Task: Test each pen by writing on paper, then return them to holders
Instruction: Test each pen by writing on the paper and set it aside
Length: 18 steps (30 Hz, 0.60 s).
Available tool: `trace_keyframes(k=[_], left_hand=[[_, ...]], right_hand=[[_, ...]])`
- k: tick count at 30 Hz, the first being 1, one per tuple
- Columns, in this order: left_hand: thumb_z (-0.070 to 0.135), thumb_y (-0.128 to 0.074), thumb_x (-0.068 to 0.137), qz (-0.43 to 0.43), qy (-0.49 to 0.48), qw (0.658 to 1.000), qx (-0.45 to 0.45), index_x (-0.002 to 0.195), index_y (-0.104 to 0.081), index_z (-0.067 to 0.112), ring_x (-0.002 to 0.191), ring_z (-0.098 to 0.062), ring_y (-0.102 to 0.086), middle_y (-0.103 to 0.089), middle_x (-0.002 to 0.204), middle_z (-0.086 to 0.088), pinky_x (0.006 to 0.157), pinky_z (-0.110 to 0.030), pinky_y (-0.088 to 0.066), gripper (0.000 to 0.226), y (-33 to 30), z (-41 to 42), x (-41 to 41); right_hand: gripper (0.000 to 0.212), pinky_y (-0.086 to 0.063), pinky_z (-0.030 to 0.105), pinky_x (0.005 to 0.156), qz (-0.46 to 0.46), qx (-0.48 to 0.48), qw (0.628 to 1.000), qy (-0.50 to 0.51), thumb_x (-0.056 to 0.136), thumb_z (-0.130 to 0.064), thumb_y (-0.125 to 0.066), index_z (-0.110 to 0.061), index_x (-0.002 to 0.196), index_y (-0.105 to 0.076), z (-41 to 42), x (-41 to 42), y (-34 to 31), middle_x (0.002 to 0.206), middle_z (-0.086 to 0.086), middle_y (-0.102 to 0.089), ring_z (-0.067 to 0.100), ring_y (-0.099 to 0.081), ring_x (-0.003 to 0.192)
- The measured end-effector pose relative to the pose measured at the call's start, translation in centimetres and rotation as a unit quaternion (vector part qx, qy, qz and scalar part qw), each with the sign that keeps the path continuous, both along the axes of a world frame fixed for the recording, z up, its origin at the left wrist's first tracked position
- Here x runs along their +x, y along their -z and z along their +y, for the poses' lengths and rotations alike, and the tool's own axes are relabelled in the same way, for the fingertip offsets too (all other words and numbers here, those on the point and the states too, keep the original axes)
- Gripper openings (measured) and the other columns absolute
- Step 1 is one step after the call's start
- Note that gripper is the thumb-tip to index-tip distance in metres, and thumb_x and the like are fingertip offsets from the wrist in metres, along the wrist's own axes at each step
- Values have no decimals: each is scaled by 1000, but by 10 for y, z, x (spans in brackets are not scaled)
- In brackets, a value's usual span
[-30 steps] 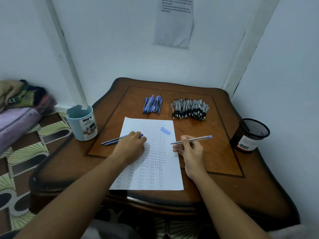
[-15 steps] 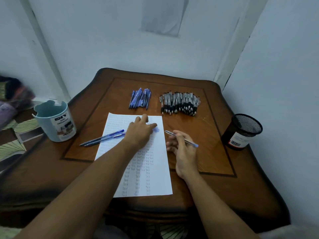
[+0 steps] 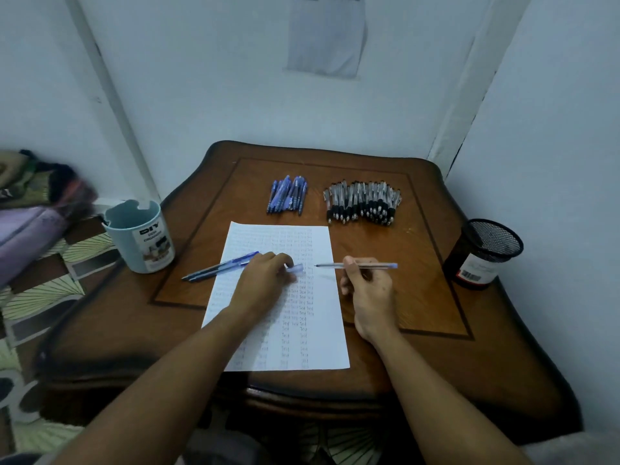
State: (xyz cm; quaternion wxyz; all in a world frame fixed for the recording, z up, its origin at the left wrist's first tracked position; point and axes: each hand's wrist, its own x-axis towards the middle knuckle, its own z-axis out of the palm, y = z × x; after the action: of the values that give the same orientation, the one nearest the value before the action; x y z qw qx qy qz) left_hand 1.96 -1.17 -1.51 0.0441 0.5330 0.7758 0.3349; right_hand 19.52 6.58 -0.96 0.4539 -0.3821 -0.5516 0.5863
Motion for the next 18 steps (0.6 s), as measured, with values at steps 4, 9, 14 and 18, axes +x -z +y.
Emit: trace_keyframes(k=[4, 9, 14, 18], left_hand=[[16, -76, 85, -13, 6, 999, 32, 98, -73, 9, 85, -21, -58, -68, 83, -4, 72, -34, -46, 15, 7, -18, -4], [6, -71, 86, -15, 21, 998, 61, 97, -74, 4, 85, -28, -65, -70, 81, -7, 75, -39, -51, 11, 9, -26, -6], [-2, -69, 87, -19, 32, 995, 88, 99, -75, 0, 83, -23, -65, -68, 84, -8, 75, -29, -52, 13, 11, -23, -2], [5, -77, 82, 12, 35, 995, 95, 95, -76, 3, 85, -23, -59, -68, 83, -6, 74, -22, -39, 13, 9, -20, 0]], right_hand=[[11, -49, 34, 62, 9, -6, 1000, -16, 97, -16, -63, -5, 95, -66, 1, -1, 1, 74, 8, -68, 18, -59, 64], [11, -53, 32, 61, 41, -16, 999, -30, 94, -7, -65, -11, 102, -57, -1, -1, 0, 74, 8, -68, 22, -62, 66], [44, -52, 26, 61, 34, -7, 999, -20, 90, -4, -70, -23, 111, -36, -4, -2, -3, 79, 15, -71, 19, -61, 63], [51, -50, 25, 61, 29, 1, 999, -16, 89, -6, -70, -24, 117, -31, -5, -2, -4, 82, 18, -73, 18, -59, 60]])
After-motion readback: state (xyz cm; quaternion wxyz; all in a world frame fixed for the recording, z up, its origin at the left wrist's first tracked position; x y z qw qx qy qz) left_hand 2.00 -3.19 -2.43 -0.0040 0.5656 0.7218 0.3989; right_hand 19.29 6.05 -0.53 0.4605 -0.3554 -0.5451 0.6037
